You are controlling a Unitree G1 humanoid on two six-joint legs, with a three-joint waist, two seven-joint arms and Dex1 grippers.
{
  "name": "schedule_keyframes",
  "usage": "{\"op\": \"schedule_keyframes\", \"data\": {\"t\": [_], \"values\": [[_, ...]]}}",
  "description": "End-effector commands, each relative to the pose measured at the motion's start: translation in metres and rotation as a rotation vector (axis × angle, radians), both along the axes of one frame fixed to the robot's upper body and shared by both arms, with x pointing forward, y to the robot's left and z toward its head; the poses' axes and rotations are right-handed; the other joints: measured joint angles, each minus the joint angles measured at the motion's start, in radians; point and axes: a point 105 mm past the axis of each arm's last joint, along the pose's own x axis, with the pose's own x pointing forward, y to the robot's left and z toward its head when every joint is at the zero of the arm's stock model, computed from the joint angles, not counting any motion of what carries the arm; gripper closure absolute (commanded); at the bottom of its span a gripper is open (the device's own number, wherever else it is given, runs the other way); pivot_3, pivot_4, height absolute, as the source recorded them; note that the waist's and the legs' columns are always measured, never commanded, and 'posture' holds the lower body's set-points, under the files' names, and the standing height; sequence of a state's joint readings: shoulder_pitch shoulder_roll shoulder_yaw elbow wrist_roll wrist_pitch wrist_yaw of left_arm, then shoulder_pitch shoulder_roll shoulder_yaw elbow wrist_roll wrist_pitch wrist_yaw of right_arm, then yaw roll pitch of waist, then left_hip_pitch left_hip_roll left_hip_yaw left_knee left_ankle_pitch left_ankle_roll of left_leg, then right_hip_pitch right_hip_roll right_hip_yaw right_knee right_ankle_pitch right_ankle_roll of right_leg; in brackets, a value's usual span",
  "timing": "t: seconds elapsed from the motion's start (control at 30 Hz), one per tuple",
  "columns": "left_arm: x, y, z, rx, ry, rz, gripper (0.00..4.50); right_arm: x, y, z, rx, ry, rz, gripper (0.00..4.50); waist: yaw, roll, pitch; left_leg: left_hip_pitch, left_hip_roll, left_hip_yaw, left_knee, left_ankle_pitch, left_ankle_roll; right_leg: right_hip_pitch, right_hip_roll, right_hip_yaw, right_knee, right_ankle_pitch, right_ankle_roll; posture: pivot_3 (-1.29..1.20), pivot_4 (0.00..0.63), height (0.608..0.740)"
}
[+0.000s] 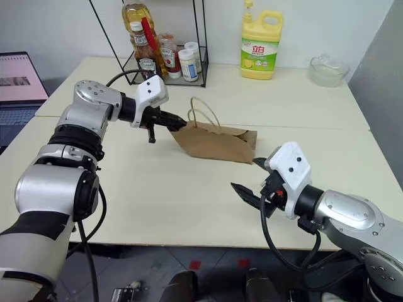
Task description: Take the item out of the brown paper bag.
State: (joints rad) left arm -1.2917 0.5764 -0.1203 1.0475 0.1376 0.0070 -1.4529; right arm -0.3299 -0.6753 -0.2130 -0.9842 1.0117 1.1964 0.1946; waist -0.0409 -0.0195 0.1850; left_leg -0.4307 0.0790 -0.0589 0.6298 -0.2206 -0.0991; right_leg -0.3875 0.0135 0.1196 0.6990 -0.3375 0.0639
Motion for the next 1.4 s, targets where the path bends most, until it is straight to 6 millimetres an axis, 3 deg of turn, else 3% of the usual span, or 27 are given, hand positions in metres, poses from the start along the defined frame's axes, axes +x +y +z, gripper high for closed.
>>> {"op": "schedule_keyframes", "data": {"t": [0.03,0.33,0.57,0.67,0.73,0.8,0.9,1.07,1.4], "values": [[-0.019,-0.004,0.01,-0.014,0.024,-0.08,4.47,-0.006,0.002,0.007,0.0,-0.046,0.025,0.66,-0.001,0.0,0.0,0.0,0.0,0.0,0.0,0.0,0.0,0.0,0.0,0.0,0.0,0.0,0.0,0.0,0.15,0.74],[-0.084,-0.01,-0.023,0.046,0.173,-0.223,4.47,-0.007,0.002,0.005,-0.013,-0.036,0.041,0.66,-0.009,0.0,0.0,0.0,0.001,-0.001,0.001,0.0,0.0,0.0,0.0,-0.001,0.001,0.0,0.0,0.0,0.15,0.74],[-0.078,-0.002,-0.011,0.114,0.021,-0.254,4.47,-0.008,0.001,0.003,-0.028,-0.038,0.045,0.66,-0.001,0.0,0.0,0.0,0.001,-0.002,0.004,0.0,0.001,0.001,0.0,-0.002,0.003,0.0,0.0,0.0,0.15,0.74],[-0.08,-0.005,0.001,0.127,-0.088,-0.34,4.47,-0.01,0.002,0.001,-0.036,-0.038,0.053,0.66,0.002,0.0,0.0,0.0,0.001,-0.002,0.004,0.0,0.001,0.001,0.0,-0.002,0.003,0.0,0.0,0.0,0.15,0.74],[-0.087,-0.009,-0.002,0.165,-0.195,-0.444,4.47,-0.012,0.003,-0.002,-0.042,-0.03,0.062,0.66,0.005,0.0,0.0,0.0,0.001,-0.002,0.004,0.0,0.001,0.001,0.0,-0.002,0.003,0.0,0.0,0.0,0.15,0.74],[-0.101,-0.011,-0.02,0.214,-0.277,-0.58,4.09,-0.014,0.004,-0.006,-0.049,-0.016,0.073,0.66,0.004,0.001,0.0,0.0,0.001,-0.002,0.004,0.0,0.001,0.001,0.0,-0.001,0.003,0.0,0.0,0.0,0.15,0.74],[-0.12,-0.011,-0.035,0.208,-0.265,-0.683,3.34,-0.016,0.004,-0.01,-0.057,-0.003,0.082,0.66,0.0,0.001,0.0,0.001,0.001,-0.001,0.003,0.0,0.001,0.001,0.0,0.0,0.003,-0.001,-0.001,0.0,0.15,0.74],[-0.127,-0.006,-0.057,0.289,-0.333,-0.801,1.88,-0.02,0.004,-0.015,-0.072,0.025,0.105,0.66,0.009,0.001,0.0,0.001,0.001,-0.001,0.006,0.0,0.001,0.001,0.0,-0.001,0.005,-0.001,-0.002,0.0,0.15,0.74],[-0.117,-0.016,-0.083,0.313,-0.418,-0.905,1.88,-0.031,0.014,-0.031,-0.138,0.076,0.197,0.66,0.008,0.001,-0.001,0.001,0.0,-0.001,0.007,0.0,0.001,0.002,0.001,-0.001,0.006,-0.001,-0.002,0.0,0.15,0.74]]}}
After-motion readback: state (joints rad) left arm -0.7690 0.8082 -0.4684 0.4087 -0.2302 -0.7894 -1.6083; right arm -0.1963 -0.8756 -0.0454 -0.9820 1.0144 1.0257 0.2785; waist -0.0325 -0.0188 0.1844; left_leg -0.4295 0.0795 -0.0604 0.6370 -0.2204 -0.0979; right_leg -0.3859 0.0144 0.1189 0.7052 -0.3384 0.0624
